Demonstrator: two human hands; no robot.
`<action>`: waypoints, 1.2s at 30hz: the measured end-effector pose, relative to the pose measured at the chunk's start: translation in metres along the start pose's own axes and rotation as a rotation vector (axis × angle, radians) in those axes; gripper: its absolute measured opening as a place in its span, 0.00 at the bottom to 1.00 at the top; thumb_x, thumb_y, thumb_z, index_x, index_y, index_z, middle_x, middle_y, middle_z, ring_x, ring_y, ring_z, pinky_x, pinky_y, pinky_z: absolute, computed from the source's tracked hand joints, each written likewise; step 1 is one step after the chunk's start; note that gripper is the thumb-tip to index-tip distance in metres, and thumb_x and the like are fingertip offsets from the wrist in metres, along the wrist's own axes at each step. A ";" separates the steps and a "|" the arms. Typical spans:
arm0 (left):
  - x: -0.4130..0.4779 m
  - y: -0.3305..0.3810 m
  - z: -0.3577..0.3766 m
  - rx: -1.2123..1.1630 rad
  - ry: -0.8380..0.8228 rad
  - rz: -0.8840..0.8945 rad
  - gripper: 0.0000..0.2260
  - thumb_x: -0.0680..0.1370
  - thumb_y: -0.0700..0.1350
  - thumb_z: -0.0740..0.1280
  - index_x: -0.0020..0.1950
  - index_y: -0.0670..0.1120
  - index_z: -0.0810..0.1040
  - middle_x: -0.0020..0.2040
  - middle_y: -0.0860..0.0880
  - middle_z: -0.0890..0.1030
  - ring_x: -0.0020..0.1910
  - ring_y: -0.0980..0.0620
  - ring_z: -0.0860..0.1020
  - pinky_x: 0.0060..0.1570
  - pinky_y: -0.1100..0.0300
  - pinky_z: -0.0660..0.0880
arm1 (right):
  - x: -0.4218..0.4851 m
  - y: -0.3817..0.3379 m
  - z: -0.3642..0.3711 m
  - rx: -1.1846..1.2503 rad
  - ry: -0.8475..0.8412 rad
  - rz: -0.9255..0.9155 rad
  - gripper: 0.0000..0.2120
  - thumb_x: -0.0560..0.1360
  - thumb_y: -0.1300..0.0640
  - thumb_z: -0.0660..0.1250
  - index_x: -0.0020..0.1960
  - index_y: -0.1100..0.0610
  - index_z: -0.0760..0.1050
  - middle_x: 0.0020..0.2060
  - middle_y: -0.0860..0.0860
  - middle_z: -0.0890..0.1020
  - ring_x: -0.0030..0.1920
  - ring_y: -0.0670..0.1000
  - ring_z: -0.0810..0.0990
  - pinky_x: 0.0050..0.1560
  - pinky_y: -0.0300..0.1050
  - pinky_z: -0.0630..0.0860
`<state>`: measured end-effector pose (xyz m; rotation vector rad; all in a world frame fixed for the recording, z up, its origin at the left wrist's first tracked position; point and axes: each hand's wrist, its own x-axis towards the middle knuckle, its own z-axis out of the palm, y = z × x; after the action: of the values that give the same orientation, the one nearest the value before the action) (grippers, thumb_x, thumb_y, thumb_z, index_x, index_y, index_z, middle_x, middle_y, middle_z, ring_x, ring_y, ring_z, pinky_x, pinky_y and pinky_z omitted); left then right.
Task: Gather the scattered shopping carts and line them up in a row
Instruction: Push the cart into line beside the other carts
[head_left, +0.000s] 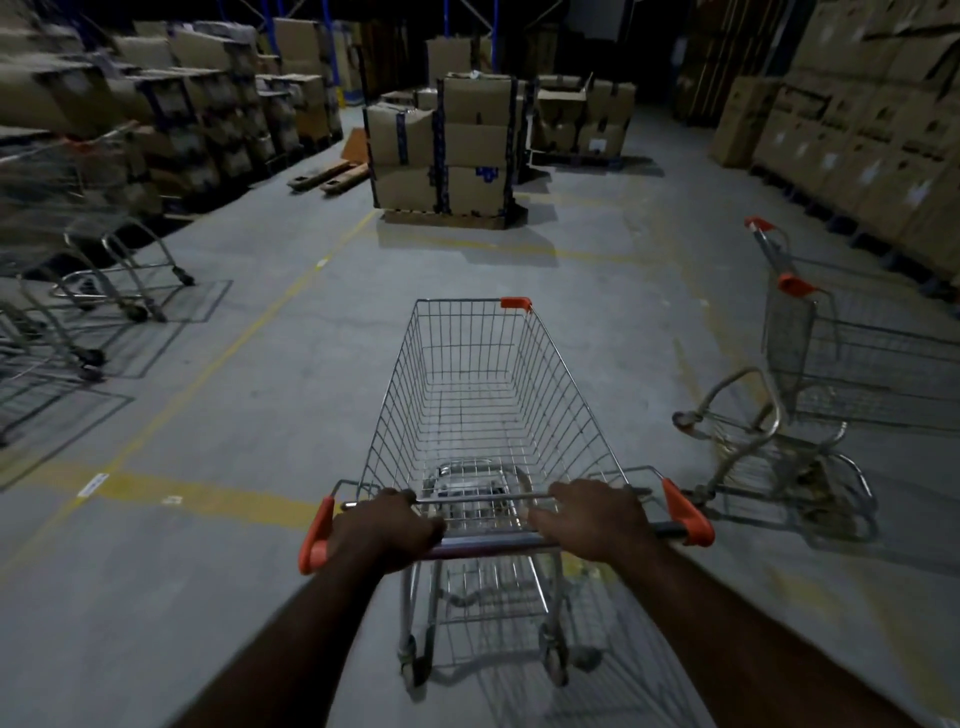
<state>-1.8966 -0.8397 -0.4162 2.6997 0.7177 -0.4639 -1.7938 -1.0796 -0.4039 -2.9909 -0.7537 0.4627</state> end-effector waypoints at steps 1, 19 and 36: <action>0.009 0.001 -0.004 0.052 0.015 0.012 0.36 0.72 0.69 0.57 0.76 0.53 0.67 0.77 0.47 0.68 0.73 0.41 0.68 0.69 0.45 0.67 | 0.014 0.000 -0.002 -0.002 0.012 0.003 0.39 0.73 0.23 0.50 0.73 0.47 0.70 0.67 0.52 0.78 0.67 0.56 0.75 0.68 0.60 0.66; 0.194 -0.007 -0.085 -0.013 0.070 0.037 0.35 0.69 0.71 0.57 0.66 0.49 0.77 0.66 0.44 0.77 0.65 0.41 0.74 0.64 0.47 0.70 | 0.222 -0.022 -0.062 0.088 -0.001 -0.036 0.31 0.76 0.32 0.61 0.69 0.52 0.74 0.66 0.53 0.77 0.65 0.54 0.76 0.62 0.48 0.73; 0.464 0.012 -0.192 -0.073 0.114 -0.147 0.40 0.64 0.75 0.53 0.63 0.50 0.79 0.64 0.45 0.80 0.63 0.43 0.76 0.63 0.46 0.72 | 0.543 -0.028 -0.162 0.079 -0.026 -0.264 0.33 0.75 0.32 0.58 0.68 0.53 0.76 0.61 0.55 0.81 0.59 0.57 0.80 0.58 0.53 0.77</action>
<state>-1.4654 -0.5826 -0.4177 2.6328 0.9508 -0.3135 -1.3037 -0.7928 -0.3975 -2.7619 -1.0861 0.5045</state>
